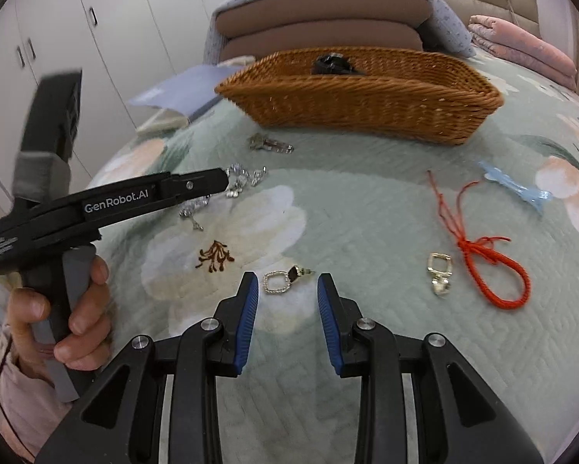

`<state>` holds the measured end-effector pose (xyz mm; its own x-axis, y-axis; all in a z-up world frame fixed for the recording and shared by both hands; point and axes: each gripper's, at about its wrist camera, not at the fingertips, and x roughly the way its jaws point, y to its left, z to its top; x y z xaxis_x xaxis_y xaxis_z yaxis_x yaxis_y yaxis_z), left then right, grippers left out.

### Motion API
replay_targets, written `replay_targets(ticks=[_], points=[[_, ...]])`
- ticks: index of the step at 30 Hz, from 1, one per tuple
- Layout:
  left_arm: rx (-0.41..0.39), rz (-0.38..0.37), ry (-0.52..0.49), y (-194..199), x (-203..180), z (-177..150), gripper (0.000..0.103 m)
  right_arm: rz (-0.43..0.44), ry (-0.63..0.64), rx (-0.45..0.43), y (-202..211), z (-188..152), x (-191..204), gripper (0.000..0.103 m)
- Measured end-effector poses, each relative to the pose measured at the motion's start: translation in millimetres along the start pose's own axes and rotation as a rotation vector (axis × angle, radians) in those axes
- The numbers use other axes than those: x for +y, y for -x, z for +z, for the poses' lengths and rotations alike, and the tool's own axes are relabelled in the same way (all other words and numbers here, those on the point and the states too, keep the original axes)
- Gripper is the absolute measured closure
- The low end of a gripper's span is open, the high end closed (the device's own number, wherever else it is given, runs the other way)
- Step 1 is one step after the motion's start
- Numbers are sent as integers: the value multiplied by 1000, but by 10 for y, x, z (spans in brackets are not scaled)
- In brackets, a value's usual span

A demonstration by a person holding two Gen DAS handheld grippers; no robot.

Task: Organize jewelry
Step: 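Move the left tool to the butterfly bracelet while the right tool approaches the square pendant, then grasp the crystal butterfly bracelet with the left tool while the right tool grasps the square pendant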

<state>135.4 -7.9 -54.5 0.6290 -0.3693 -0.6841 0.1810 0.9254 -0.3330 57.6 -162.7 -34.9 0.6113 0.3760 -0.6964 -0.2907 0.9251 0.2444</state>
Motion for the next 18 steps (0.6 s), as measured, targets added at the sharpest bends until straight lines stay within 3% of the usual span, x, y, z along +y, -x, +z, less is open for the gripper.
replay_targets(ticks=[3, 11, 14, 17, 18], points=[[23, -3, -43, -59, -67, 22, 49, -1, 14, 21, -64, 35, 44, 68], [41, 94, -159, -163, -251, 22, 49, -41, 15, 24, -176, 115, 109, 70], [38, 109, -178, -152, -265, -2, 49, -64, 32, 16, -163, 87, 135, 88], [33, 135, -216, -139, -313, -38, 61, -64, 29, 9, -153, 80, 117, 93], [31, 140, -225, -137, -335, -48, 69, -61, 27, 6, -152, 81, 115, 94]])
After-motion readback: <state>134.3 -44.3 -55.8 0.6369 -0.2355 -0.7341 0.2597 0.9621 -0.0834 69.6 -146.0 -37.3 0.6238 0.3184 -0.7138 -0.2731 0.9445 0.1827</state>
